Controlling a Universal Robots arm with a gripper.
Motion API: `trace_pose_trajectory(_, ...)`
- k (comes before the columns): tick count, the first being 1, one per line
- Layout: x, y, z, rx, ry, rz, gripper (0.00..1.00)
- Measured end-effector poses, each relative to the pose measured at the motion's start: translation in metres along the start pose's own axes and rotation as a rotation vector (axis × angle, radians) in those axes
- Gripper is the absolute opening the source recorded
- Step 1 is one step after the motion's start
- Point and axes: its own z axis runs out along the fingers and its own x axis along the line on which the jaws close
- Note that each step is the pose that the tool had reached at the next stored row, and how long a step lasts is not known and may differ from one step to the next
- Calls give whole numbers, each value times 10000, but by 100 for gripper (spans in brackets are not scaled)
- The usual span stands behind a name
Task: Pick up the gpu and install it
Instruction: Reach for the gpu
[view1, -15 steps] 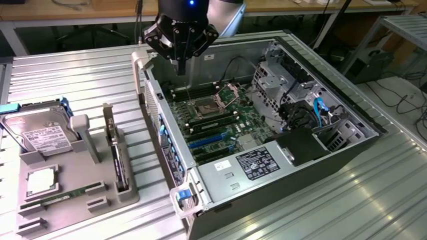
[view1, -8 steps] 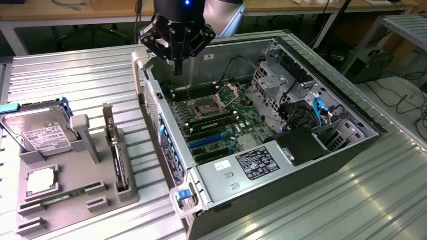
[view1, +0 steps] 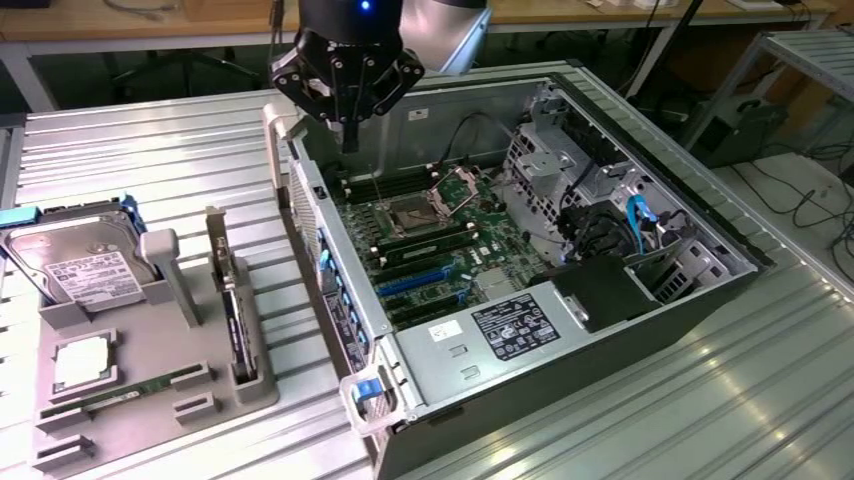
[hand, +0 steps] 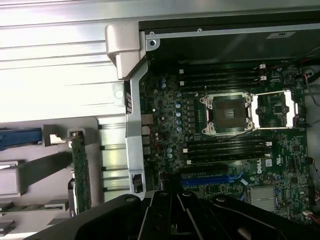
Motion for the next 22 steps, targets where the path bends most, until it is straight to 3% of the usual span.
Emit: trace_pose_trajectory(22,182,-14,-5,0,0,-1,11)
